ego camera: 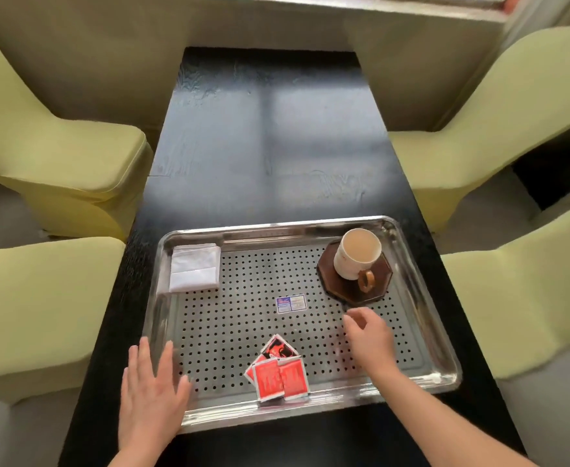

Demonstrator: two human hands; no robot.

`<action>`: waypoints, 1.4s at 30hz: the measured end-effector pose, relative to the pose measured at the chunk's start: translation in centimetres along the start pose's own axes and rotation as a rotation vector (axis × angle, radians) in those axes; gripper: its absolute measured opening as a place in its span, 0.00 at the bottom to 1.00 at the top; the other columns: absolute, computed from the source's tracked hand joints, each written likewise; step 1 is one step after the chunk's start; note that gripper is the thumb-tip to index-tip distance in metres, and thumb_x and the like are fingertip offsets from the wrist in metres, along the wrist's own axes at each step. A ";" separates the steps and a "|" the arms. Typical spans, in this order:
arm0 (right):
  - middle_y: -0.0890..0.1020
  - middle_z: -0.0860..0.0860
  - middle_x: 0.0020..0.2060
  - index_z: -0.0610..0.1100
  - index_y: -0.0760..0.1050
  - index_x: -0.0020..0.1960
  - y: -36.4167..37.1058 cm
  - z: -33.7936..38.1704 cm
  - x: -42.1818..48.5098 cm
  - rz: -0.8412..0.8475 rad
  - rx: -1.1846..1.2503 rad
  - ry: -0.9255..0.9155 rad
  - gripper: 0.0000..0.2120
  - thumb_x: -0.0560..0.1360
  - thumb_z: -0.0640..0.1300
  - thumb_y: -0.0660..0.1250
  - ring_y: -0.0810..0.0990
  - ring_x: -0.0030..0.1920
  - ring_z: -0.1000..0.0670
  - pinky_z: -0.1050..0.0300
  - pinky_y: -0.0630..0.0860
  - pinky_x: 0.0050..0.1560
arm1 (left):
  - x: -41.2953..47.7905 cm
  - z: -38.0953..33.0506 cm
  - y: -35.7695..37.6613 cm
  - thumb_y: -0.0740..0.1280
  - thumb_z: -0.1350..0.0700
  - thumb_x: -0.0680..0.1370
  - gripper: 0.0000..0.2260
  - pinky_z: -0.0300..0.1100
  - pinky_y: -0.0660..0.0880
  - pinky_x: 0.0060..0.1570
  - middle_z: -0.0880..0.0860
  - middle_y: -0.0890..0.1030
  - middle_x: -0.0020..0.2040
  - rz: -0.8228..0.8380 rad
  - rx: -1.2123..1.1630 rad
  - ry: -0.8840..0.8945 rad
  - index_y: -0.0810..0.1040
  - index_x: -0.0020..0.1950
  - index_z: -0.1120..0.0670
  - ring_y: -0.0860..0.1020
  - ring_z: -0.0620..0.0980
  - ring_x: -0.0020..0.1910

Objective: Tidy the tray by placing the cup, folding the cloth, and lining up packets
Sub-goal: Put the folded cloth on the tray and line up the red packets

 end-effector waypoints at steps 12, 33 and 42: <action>0.79 0.48 0.56 0.44 0.72 0.70 -6.8 -4.4 7.0 -0.146 0.052 0.211 0.20 0.80 0.46 0.67 0.79 0.51 0.49 0.54 0.77 0.51 | -1.4 -12.8 -1.3 0.65 0.51 0.79 0.29 0.48 0.53 0.78 0.53 0.61 0.79 0.013 -0.176 0.249 0.60 0.79 0.54 0.55 0.51 0.79; 0.73 0.48 0.70 0.45 0.69 0.73 -5.7 -4.5 11.1 0.086 -0.059 0.013 0.21 0.81 0.44 0.63 0.75 0.65 0.49 0.49 0.73 0.68 | 5.2 -33.5 2.7 0.61 0.65 0.77 0.29 0.40 0.74 0.46 0.48 0.77 0.64 0.441 -0.968 -0.117 0.61 0.78 0.52 0.77 0.43 0.51; 0.72 0.48 0.70 0.44 0.70 0.73 -5.6 -4.9 10.6 0.077 -0.026 0.016 0.20 0.82 0.43 0.61 0.72 0.68 0.50 0.54 0.68 0.69 | 5.9 -35.1 2.8 0.61 0.68 0.72 0.19 0.42 0.73 0.42 0.44 0.83 0.47 0.442 -0.969 -0.050 0.77 0.52 0.45 0.80 0.46 0.47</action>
Point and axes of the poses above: each hand's wrist, its own x-axis towards the middle knuckle, its own y-axis out of the palm, z = x × y, the point moved 10 cm from there along x, towards the middle knuckle
